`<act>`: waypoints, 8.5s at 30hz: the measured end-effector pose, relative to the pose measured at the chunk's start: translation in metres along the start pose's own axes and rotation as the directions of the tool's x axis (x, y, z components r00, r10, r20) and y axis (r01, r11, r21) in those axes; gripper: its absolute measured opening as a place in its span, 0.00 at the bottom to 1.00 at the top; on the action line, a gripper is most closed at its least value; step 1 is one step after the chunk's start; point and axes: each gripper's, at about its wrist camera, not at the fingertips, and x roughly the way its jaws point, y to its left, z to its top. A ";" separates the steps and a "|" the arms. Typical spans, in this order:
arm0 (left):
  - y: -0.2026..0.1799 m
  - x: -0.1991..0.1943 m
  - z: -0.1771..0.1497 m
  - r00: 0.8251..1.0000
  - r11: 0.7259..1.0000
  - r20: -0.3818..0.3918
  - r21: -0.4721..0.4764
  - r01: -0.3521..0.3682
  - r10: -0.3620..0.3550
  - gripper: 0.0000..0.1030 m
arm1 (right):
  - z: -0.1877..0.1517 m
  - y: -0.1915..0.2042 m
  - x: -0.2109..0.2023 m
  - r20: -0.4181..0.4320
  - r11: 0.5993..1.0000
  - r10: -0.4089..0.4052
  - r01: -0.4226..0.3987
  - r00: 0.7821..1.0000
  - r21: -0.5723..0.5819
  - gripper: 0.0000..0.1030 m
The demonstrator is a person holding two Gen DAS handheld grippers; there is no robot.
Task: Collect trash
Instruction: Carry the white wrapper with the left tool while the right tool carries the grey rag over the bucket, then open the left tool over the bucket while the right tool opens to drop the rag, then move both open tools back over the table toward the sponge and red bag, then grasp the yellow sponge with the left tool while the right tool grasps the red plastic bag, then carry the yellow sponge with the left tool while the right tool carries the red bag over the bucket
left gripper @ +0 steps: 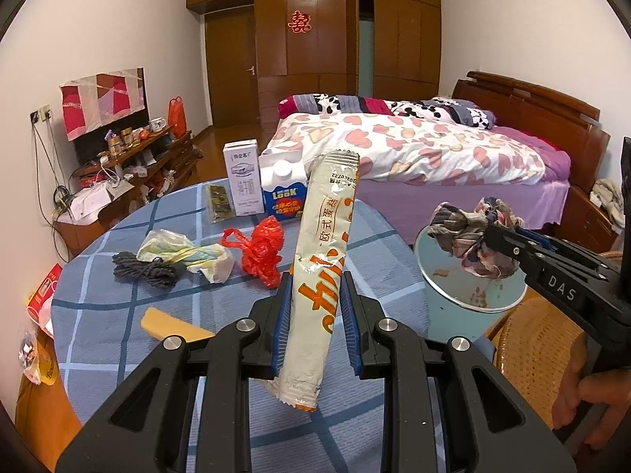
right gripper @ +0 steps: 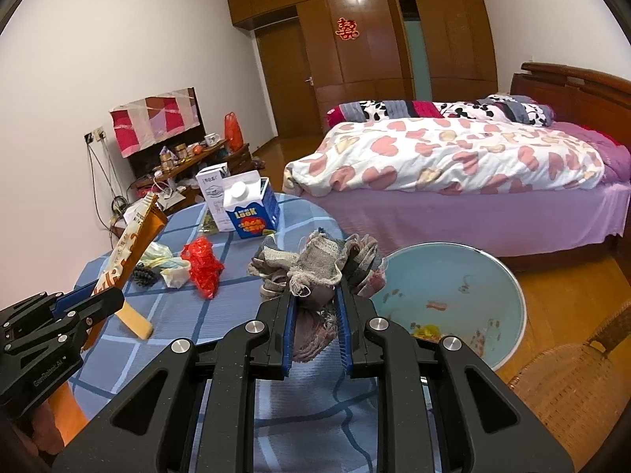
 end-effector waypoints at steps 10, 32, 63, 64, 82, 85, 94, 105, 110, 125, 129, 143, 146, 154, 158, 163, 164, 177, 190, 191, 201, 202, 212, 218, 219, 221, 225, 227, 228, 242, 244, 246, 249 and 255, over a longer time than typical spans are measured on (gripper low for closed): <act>-0.015 0.005 0.006 1.000 0.999 0.002 0.021 0.028 -0.028 0.23 | 0.001 -0.018 -0.008 0.011 0.999 -0.029 0.029 1.000 0.028 0.18; -0.062 0.015 0.020 0.995 0.993 0.008 0.073 0.096 -0.096 0.23 | 0.004 -0.053 -0.018 0.031 0.992 -0.092 0.089 0.995 0.088 0.18; -0.157 0.070 0.032 0.987 0.974 -0.056 0.164 0.158 -0.151 0.23 | -0.006 -0.131 -0.010 0.002 0.940 -0.276 0.269 0.961 0.212 0.18; -0.158 0.074 0.031 0.986 0.974 -0.063 0.161 0.160 -0.151 0.24 | -0.007 -0.133 -0.008 -0.003 0.938 -0.279 0.273 0.960 0.215 0.19; -0.185 0.138 0.018 0.975 0.980 -0.193 0.137 0.142 -0.114 0.25 | -0.023 -0.158 0.036 -0.119 0.914 -0.314 0.334 0.942 0.232 0.19; -0.186 0.144 0.017 0.975 0.982 -0.201 0.136 0.129 -0.100 0.25 | -0.024 -0.161 0.044 -0.141 0.914 -0.305 0.332 0.942 0.234 0.20; -0.187 0.150 0.016 0.974 0.984 -0.208 0.134 0.113 -0.084 0.34 | -0.026 -0.168 0.050 -0.155 0.919 -0.248 0.283 0.956 0.275 0.37; -0.164 0.118 0.024 0.994 0.991 -0.112 0.131 0.022 -0.007 0.89 | -0.022 -0.167 0.014 -0.024 0.883 -0.319 0.306 0.947 0.357 0.76; -0.139 0.100 0.023 0.996 0.996 -0.082 0.089 -0.023 0.030 0.92 | -0.022 -0.151 0.008 -0.004 0.892 -0.320 0.303 0.947 0.334 0.89; -0.072 0.060 0.019 0.996 0.996 -0.030 -0.026 -0.083 0.082 0.94 | -0.014 -0.089 0.001 0.023 0.942 -0.253 0.241 0.967 0.235 0.91; -0.058 0.054 0.016 0.994 0.993 -0.031 -0.046 -0.104 0.103 0.94 | -0.012 -0.071 0.002 0.033 0.953 -0.225 0.213 0.974 0.216 0.91; 0.002 0.045 0.002 0.979 0.972 -0.073 -0.123 -0.200 0.192 0.94 | -0.010 -0.019 0.018 0.014 0.980 -0.135 0.132 0.991 0.150 0.91; 0.013 0.044 -0.001 0.974 0.966 -0.081 -0.135 -0.220 0.210 0.94 | -0.010 -0.007 0.023 0.009 0.985 -0.112 0.109 0.994 0.135 0.91; 0.046 0.045 -0.012 0.960 0.946 -0.113 -0.175 -0.273 0.256 0.94 | -0.010 0.026 0.038 -0.012 0.996 -0.052 0.053 0.999 0.075 0.91; 0.069 0.046 -0.021 0.948 0.931 -0.136 -0.194 -0.310 0.287 0.94 | -0.011 0.043 0.050 -0.030 0.999 -0.015 0.016 0.999 0.050 0.90; 0.110 0.053 -0.038 0.923 0.894 -0.194 -0.249 -0.373 0.331 0.94 | -0.013 0.060 0.068 -0.063 1.000 0.021 -0.020 0.998 0.022 0.90; 0.118 0.055 -0.042 0.920 0.887 -0.205 -0.260 -0.381 0.335 0.94 | -0.014 0.063 0.071 -0.069 1.000 0.027 -0.025 0.997 0.017 0.90; 0.153 0.093 -0.051 0.912 0.871 -0.281 -0.311 -0.380 0.298 0.89 | -0.010 0.093 0.126 -0.150 0.994 0.099 -0.105 0.984 -0.030 0.74; 0.157 0.131 -0.052 0.934 0.892 -0.329 -0.366 -0.264 0.142 0.39 | 0.012 0.134 0.190 -0.228 0.983 0.160 -0.175 0.960 -0.047 0.72; 0.155 0.133 -0.051 0.935 0.896 -0.326 -0.361 -0.258 0.137 0.38 | 0.012 0.137 0.196 -0.238 0.984 0.156 -0.172 0.959 -0.048 0.67; 0.169 0.116 -0.049 0.962 0.882 -0.250 -0.421 -0.212 0.111 0.29 | 0.008 0.131 0.192 -0.247 0.975 0.201 -0.218 0.948 -0.045 0.18; 0.169 0.113 -0.046 0.963 0.883 -0.243 -0.418 -0.214 0.118 0.29 | 0.008 0.128 0.185 -0.235 0.974 0.209 -0.223 0.949 -0.037 0.18; 0.133 0.079 -0.018 0.967 0.923 -0.151 -0.298 -0.243 0.206 0.29 | 0.010 0.104 0.125 -0.126 0.977 0.207 -0.211 0.970 -0.021 0.17; 0.108 0.061 -0.009 0.967 0.937 -0.112 -0.244 -0.249 0.228 0.29 | 0.008 0.086 0.097 -0.094 0.982 0.191 -0.191 0.977 0.002 0.17; 0.103 0.059 -0.007 0.967 0.939 -0.107 -0.235 -0.250 0.230 0.29 | 0.008 0.084 0.094 -0.092 0.982 0.189 -0.189 0.978 0.005 0.17; 0.096 0.055 -0.006 0.968 0.943 -0.098 -0.221 -0.248 0.231 0.29 | 0.006 0.078 0.085 -0.083 0.983 0.182 -0.182 0.980 0.007 0.17; 0.082 0.047 -0.003 0.971 0.951 -0.084 -0.199 -0.238 0.225 0.29 | 0.003 0.070 0.069 -0.067 0.985 0.173 -0.173 0.983 0.015 0.17; 0.074 0.043 -0.001 0.972 0.955 -0.074 -0.184 -0.233 0.222 0.29 | 0.002 0.065 0.062 -0.060 0.985 0.172 -0.171 0.983 0.022 0.17; 0.069 0.040 -0.001 0.973 0.957 -0.069 -0.178 -0.229 0.220 0.29 | 0.002 0.063 0.057 -0.055 0.985 0.170 -0.169 0.984 0.026 0.17; 0.026 0.029 0.004 0.984 0.977 -0.036 -0.115 -0.180 0.177 0.29 | -0.002 0.037 0.021 -0.014 0.989 0.143 -0.142 0.990 0.048 0.17; 0.020 0.028 0.005 0.985 0.979 -0.032 -0.105 -0.174 0.172 0.29 | -0.003 0.032 0.017 -0.008 0.989 0.135 -0.135 0.991 0.055 0.17; 0.015 0.026 0.006 0.986 0.981 -0.028 -0.095 -0.169 0.167 0.29 | -0.004 0.029 0.014 -0.005 0.990 0.131 -0.131 0.991 0.061 0.17; 0.006 0.024 0.007 0.987 0.984 -0.022 -0.081 -0.161 0.160 0.29 | -0.006 0.025 0.009 0.002 0.990 0.122 -0.122 0.992 0.067 0.17; -0.011 0.020 0.009 0.990 0.989 -0.012 -0.051 -0.142 0.141 0.29 | -0.011 0.012 -0.004 0.011 0.992 0.099 -0.099 0.995 0.083 0.17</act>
